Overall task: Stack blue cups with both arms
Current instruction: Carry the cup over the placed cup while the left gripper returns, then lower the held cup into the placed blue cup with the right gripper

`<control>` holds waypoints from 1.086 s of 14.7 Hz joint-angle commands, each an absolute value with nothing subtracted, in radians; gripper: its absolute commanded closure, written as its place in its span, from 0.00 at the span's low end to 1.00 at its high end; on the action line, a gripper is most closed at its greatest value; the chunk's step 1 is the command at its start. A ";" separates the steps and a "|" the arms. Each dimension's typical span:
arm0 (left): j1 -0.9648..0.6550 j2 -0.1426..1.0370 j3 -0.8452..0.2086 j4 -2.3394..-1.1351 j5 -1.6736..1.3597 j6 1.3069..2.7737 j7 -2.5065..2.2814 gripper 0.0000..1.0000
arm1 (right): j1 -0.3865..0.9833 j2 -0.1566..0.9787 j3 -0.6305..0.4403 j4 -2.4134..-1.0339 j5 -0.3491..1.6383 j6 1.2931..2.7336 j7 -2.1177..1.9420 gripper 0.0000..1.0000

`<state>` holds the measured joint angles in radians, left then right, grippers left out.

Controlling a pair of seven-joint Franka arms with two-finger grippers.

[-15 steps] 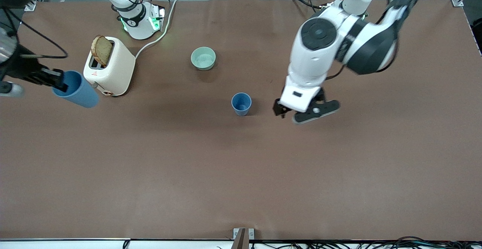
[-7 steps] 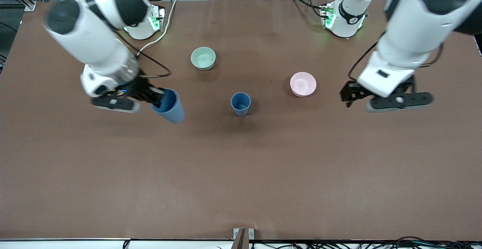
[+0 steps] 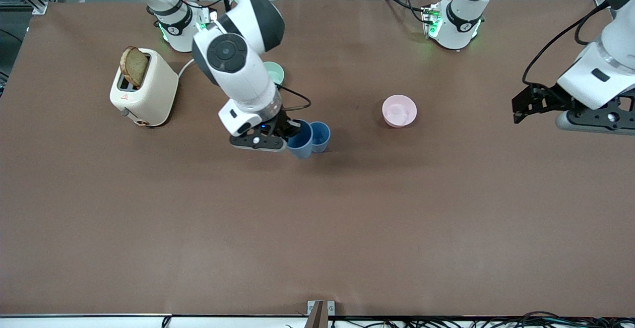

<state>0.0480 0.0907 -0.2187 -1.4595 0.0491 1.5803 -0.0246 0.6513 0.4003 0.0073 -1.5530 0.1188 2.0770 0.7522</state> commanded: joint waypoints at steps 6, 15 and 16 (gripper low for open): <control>-0.110 -0.060 -0.012 -1.620 -0.003 1.552 0.005 0.00 | 0.749 0.417 -0.003 -1.621 0.135 2.085 0.759 1.00; -0.120 -0.080 -0.021 -1.606 -0.002 1.523 -0.028 0.00 | 0.767 0.419 -0.005 -1.698 0.133 2.168 0.759 1.00; -0.120 -0.080 -0.021 -1.602 -0.002 1.514 -0.031 0.00 | 0.772 0.419 -0.003 -1.704 0.133 2.168 0.759 1.00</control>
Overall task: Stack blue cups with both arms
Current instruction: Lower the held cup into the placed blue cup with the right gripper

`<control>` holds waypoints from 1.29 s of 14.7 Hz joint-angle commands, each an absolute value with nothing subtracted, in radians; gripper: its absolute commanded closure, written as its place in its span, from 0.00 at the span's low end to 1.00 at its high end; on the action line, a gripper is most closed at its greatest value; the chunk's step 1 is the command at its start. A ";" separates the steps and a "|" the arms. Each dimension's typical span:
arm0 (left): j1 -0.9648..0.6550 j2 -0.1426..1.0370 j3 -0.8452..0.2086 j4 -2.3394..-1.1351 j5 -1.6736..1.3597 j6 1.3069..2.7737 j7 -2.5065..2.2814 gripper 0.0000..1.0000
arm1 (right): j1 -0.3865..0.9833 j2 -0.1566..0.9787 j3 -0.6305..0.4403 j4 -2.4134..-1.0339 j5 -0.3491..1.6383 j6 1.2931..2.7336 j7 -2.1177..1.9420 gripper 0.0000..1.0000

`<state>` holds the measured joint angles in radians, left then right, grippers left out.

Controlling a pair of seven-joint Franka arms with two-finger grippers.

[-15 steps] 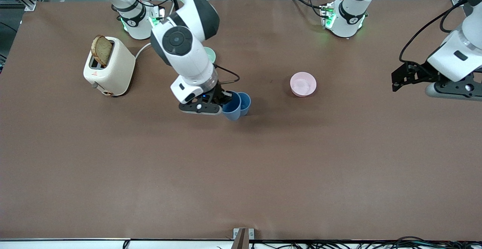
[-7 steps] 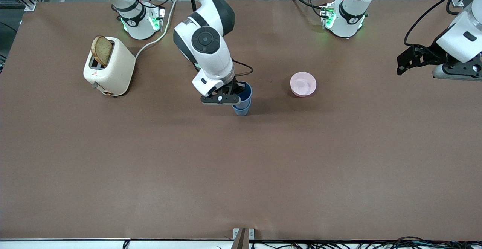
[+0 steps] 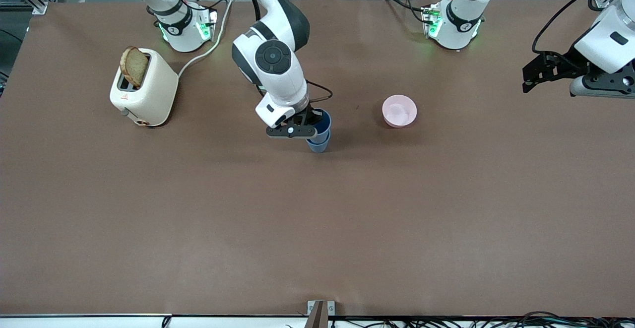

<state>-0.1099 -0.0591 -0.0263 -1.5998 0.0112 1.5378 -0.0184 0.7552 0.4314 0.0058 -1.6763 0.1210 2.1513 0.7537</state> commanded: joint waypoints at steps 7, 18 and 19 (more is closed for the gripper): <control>-0.120 -0.075 -0.025 -1.595 0.003 1.511 -0.034 0.00 | 0.788 0.459 -0.005 -1.721 0.127 2.212 0.758 0.99; -0.110 -0.075 -0.038 -1.606 0.014 1.543 -0.159 0.00 | 0.756 0.418 -0.012 -1.720 0.114 2.197 0.753 0.09; -0.110 -0.072 -0.038 -1.602 0.014 1.545 -0.176 0.00 | 0.727 0.382 -0.012 -1.720 0.114 2.169 0.747 0.07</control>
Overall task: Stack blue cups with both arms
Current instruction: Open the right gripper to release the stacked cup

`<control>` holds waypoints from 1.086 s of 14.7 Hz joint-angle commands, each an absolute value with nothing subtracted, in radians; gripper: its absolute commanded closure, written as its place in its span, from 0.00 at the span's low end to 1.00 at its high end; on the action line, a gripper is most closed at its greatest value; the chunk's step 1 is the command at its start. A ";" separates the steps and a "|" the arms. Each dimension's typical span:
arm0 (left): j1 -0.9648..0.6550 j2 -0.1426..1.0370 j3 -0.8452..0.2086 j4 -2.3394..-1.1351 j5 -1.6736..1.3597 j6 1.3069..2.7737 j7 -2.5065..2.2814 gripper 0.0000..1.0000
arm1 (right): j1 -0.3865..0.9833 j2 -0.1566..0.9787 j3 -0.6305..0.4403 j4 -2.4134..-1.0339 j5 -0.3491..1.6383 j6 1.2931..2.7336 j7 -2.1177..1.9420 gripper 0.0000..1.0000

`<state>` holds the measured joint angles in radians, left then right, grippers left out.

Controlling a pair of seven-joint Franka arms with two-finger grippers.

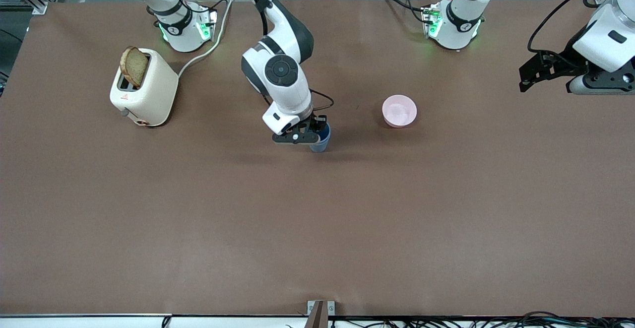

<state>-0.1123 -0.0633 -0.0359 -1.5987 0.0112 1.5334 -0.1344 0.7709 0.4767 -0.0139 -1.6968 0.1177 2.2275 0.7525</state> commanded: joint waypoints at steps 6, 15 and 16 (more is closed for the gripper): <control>-0.115 -0.066 -0.041 -1.589 0.015 1.548 -0.178 0.00 | 0.400 0.154 -0.012 -1.723 0.112 1.947 0.479 0.04; -0.112 -0.052 -0.040 -1.588 0.015 1.554 -0.169 0.00 | -0.076 -0.043 -0.012 -1.845 0.061 1.844 0.083 0.00; -0.112 -0.049 -0.040 -1.583 0.015 1.554 -0.169 0.00 | -0.099 -0.058 -0.012 -1.836 0.060 1.824 0.066 0.00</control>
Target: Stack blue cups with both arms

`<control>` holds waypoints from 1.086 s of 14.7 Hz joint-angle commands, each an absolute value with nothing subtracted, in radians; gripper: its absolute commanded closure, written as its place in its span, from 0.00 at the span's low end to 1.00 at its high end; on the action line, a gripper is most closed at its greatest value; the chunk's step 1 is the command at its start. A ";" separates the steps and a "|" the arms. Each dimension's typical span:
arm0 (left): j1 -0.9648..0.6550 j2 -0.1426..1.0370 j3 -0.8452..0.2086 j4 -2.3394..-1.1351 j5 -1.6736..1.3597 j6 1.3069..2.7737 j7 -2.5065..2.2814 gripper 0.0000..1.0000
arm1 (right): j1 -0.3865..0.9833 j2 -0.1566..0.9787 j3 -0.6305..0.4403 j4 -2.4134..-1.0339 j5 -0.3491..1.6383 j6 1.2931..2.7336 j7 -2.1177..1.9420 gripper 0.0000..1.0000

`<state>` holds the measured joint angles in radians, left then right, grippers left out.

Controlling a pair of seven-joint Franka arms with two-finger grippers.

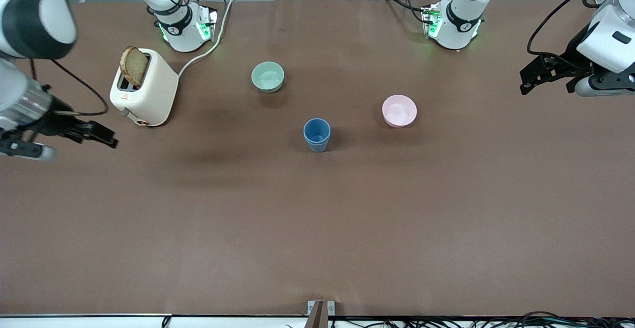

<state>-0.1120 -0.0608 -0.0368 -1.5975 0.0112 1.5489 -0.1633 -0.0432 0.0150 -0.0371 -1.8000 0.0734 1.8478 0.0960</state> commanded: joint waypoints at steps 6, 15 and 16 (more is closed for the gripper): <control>-0.106 -0.040 -0.038 -1.582 0.015 1.554 -0.158 0.00 | -0.114 -0.055 -0.011 -1.559 0.022 1.557 0.043 0.00; -0.107 0.021 -0.031 -1.494 0.017 1.551 -0.166 0.00 | -0.110 -0.018 -0.009 -1.399 0.023 1.339 -0.033 0.00; -0.106 0.021 -0.031 -1.494 0.018 1.551 -0.166 0.00 | -0.109 -0.020 -0.009 -1.411 0.017 1.335 -0.029 0.00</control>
